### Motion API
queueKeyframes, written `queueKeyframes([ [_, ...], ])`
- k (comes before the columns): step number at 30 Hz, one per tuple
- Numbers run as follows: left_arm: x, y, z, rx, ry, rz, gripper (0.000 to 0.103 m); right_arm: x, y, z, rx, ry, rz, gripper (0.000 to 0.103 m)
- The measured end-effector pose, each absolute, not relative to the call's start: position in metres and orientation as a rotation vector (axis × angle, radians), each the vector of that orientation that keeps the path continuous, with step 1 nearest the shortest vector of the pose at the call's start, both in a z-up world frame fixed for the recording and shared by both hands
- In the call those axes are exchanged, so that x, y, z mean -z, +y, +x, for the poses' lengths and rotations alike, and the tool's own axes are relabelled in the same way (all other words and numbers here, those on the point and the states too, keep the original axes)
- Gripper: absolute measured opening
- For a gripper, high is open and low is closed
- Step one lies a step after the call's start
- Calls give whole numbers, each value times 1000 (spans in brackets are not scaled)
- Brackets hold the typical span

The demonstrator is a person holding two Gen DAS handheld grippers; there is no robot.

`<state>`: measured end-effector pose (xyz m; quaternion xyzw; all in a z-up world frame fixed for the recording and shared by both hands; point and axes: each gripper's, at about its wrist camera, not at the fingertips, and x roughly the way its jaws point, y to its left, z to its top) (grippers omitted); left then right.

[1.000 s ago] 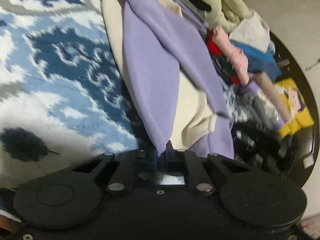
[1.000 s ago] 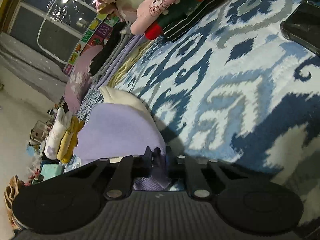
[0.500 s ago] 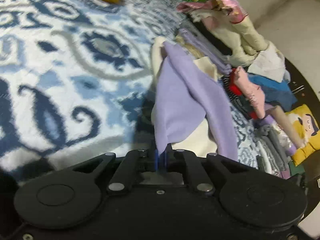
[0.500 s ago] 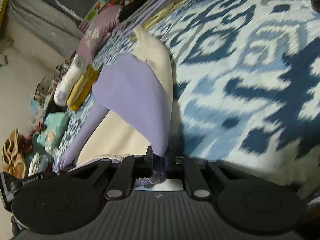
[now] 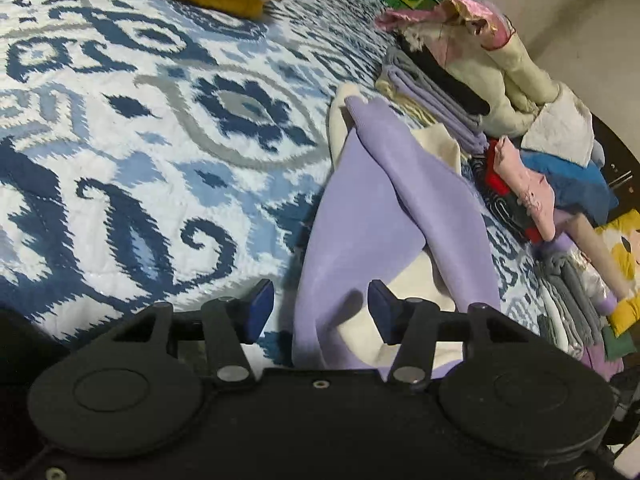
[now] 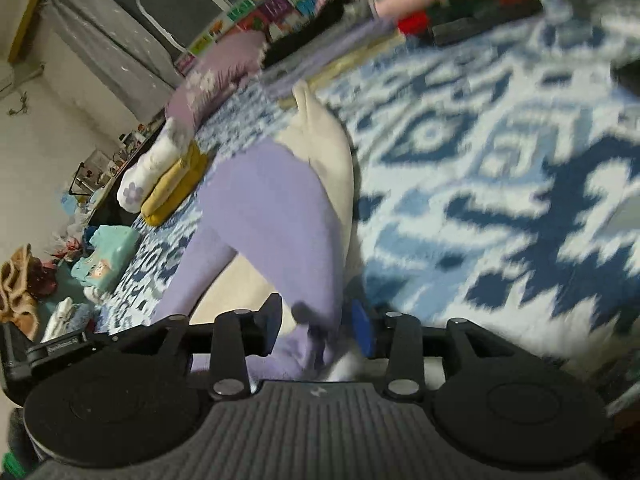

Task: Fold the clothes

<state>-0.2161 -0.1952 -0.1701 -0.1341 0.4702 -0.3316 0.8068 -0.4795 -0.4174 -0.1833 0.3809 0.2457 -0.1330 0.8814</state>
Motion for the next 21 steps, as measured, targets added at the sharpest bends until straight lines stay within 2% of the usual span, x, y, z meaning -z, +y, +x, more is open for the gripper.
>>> queueKeyframes([
  [4, 162, -203, -214, 708, 966, -237, 51, 171, -413, -473, 288, 445, 673, 51],
  [16, 156, -258, -183, 796, 858, -5, 51, 157, -385, -400, 262, 436, 271, 51],
  [21, 156, -283, -158, 832, 831, 55, 51, 158, -356, -354, 227, 532, 56, 51],
])
